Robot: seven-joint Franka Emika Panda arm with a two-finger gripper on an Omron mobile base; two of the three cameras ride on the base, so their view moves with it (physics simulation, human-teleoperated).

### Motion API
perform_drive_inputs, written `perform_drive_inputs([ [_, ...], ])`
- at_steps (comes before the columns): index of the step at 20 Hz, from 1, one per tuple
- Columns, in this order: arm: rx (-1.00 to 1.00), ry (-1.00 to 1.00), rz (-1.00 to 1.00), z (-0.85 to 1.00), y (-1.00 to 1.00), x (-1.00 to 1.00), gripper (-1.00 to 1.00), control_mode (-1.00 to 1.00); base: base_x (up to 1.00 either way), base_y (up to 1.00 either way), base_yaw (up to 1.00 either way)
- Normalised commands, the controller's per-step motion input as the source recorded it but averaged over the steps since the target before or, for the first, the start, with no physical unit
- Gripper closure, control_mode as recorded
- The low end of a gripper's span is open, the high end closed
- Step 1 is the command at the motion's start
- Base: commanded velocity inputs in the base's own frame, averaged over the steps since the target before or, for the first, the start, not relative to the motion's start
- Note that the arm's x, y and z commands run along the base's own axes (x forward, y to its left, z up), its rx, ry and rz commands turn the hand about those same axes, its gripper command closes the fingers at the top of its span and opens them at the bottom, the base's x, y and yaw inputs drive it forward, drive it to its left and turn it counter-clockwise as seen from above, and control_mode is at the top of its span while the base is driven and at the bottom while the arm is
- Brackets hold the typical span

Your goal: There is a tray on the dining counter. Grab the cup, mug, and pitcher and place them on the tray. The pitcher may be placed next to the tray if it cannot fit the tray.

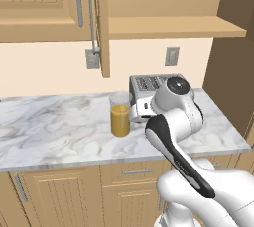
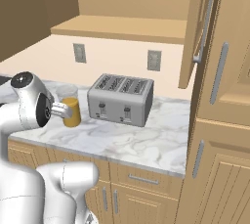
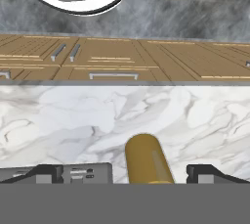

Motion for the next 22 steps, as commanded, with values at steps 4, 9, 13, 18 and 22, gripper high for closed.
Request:
perform_drive_inputs([
  [4,-0.02,0.06,-0.02,0.00,0.23,0.32,-1.00,-1.00,0.00,0.00,0.00],
  [9,0.00,-0.02,-0.02,-0.01,0.36,0.24,-1.00,-1.00,0.00,0.00,0.00],
  [13,0.00,-0.13,-0.02,-0.03,0.09,0.15,-1.00,-1.00,0.00,0.00,0.00],
  [18,0.00,-0.09,-0.02,-0.11,0.04,0.20,-1.00,-1.00,0.00,0.00,0.00],
  [22,0.00,-0.02,0.00,-0.16,0.08,0.12,-1.00,-1.00,0.00,0.00,0.00],
])
